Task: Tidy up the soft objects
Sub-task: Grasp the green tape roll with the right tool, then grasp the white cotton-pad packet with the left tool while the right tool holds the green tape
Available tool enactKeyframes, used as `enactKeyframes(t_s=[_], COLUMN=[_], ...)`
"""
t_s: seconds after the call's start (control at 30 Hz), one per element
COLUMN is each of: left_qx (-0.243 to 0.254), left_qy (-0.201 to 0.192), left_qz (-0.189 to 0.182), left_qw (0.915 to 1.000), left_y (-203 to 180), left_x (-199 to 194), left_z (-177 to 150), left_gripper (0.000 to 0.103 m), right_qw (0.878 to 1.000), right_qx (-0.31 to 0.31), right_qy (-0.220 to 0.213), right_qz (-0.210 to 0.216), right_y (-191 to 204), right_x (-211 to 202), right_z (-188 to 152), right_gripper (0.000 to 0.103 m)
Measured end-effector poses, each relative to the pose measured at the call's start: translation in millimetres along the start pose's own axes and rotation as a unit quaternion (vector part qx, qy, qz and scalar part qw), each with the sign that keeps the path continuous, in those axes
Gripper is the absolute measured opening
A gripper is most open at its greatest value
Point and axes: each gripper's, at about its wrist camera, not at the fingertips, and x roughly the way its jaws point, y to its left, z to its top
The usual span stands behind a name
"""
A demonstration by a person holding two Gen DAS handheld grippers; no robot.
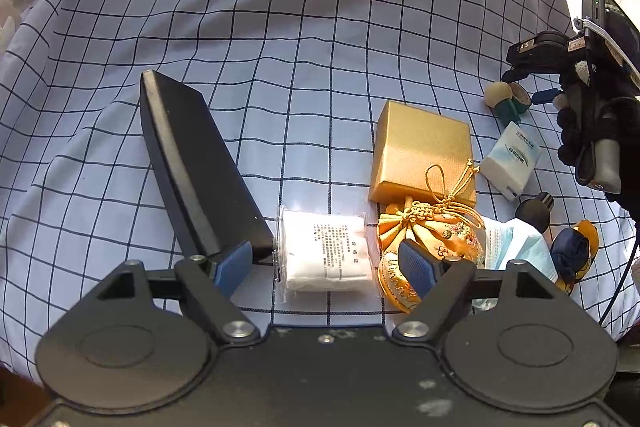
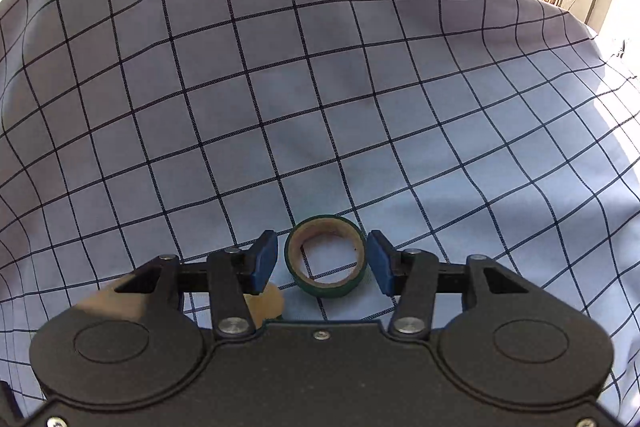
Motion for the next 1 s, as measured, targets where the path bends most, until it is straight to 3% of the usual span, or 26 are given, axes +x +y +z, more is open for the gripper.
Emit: enactKeyframes(t_s=[0.2,0.4,0.57,0.8,1.0], left_qx=[0.002,0.004,0.005,0.003,-0.009], left_qy=[0.003,0.002,0.002,-0.003,-0.005], left_qz=[0.005,0.004,0.004,0.002,0.003], left_qw=[1.0000,1.0000,1.0000,1.0000,0.9999], left_y=[-0.7,-2.1,-1.3,1.6,6.6], left_x=[2.2,1.4,1.2,-4.3,-6.1], left_z=[-0.9,-1.5,-1.8,-2.9,-3.5], left_gripper=[0.079,0.079,0.079,0.079,0.079], right_qw=[0.999,0.999,1.000,1.000,0.998], right_qx=[-0.033,-0.006,0.008,0.010,-0.010], right_qy=[0.003,0.018,0.015,-0.006,-0.016], right_qz=[-0.038,-0.032,-0.019,0.010,0.060], right_y=[8.1,-5.7,-19.7,-37.1,-42.2], right_x=[3.9,7.3,0.8,-42.4,-102.1], right_z=[-5.1,-6.4,-6.4,-19.7,-48.2], right_gripper=[0.055,0.051,0.015,0.015,0.015])
